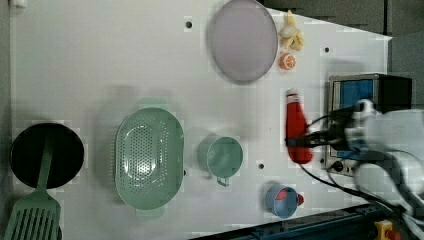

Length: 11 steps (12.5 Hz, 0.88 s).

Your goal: Pick Ketchup from the table and place it in strainer.

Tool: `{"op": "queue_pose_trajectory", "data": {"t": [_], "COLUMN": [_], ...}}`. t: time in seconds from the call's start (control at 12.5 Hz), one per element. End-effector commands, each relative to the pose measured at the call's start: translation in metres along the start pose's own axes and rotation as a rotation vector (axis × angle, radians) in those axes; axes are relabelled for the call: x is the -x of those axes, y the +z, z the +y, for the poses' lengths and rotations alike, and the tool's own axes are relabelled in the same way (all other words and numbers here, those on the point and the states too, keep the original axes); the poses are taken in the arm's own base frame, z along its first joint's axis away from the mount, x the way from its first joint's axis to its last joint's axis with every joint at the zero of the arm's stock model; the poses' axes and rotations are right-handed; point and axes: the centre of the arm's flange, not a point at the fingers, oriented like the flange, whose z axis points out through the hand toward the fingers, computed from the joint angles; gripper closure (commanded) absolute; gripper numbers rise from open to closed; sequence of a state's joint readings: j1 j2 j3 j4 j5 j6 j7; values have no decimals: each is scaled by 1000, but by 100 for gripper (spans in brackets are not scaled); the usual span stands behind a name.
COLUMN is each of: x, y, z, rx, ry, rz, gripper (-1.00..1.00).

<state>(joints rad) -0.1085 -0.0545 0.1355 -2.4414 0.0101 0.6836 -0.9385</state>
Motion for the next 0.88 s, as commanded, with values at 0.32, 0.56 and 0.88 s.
{"op": "queue_pose_trajectory", "data": {"t": [0.32,0.56,0.88], "x": [-4,-6,-9], "y": [-100,-97,-83], "z": [-76,-139,-225], "rx": [53,70,49], "ry": [21,108,183], "rz": [65,72,66], "gripper": [-20,-20,-20]}}
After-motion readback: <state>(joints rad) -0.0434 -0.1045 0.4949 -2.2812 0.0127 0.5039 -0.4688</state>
